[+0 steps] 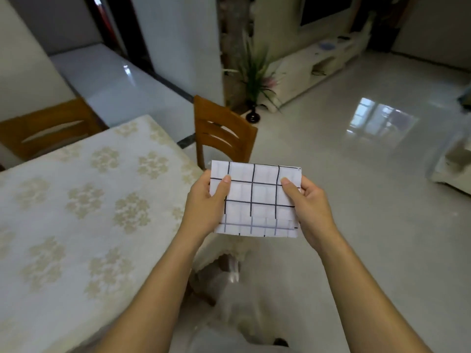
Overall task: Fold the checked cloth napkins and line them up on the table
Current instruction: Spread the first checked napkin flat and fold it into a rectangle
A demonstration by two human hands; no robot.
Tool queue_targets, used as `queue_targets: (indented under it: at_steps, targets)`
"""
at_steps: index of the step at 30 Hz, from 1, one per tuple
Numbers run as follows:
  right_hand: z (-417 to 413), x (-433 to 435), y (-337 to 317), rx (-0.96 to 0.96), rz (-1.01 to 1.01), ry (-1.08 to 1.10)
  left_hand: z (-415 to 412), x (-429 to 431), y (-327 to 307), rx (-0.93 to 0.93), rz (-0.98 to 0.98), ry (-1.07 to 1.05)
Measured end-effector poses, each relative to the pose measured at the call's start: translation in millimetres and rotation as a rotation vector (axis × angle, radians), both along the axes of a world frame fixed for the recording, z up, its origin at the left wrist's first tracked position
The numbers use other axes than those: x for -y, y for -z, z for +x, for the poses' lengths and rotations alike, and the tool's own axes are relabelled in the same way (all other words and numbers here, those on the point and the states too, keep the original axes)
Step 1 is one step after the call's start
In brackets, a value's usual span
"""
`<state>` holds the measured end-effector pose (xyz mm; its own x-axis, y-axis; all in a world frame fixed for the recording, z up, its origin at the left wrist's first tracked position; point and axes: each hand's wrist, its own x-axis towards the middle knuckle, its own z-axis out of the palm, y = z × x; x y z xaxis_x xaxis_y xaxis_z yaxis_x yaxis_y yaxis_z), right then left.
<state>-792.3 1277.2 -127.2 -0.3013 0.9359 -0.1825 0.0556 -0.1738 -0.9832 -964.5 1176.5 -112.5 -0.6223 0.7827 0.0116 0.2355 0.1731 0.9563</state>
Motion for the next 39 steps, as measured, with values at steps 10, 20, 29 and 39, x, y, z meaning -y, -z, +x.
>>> queue_targets:
  at_steps: [10, 20, 29, 39]
  targets:
    - [-134.4, -89.0, 16.6, 0.108, 0.072, -0.417, -97.4, -41.5, 37.9, 0.048, 0.098, -0.435]
    - [-263.2, -125.2, 40.0, 0.121, 0.056, -0.631, -174.1, -38.2, 63.7, 0.111, 0.006, -0.574]
    - [-334.5, -166.8, 120.2, 0.335, 0.010, -1.071, -182.9, -42.2, 135.5, 0.182, -0.140, -1.039]
    - [-339.2, -195.5, 212.1, 0.550, -0.528, -1.340, -172.8, -62.1, 228.9, 0.251, -0.604, -1.196]
